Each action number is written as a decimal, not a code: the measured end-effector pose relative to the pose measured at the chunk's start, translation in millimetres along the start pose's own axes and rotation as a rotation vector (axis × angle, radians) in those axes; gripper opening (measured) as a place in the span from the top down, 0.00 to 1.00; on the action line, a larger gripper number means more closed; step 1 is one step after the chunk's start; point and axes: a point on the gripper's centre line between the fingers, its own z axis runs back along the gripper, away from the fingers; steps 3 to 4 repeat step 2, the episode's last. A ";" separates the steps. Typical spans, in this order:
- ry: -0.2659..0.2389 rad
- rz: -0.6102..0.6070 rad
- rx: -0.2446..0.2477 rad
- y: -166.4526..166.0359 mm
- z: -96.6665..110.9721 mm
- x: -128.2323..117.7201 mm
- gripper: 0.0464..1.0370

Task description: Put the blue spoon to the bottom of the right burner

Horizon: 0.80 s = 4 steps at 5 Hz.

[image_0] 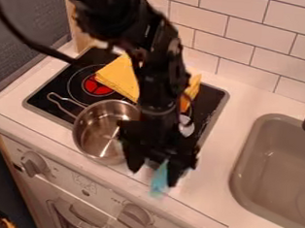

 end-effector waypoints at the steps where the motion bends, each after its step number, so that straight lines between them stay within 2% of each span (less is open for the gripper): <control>1: -0.112 -0.038 0.039 -4.1 29.0 -0.6 0.03; 2: -0.123 -0.035 0.048 -2.5 35.2 -1.7 0.04; 4: -0.123 -0.035 0.048 -2.5 35.2 -1.7 0.04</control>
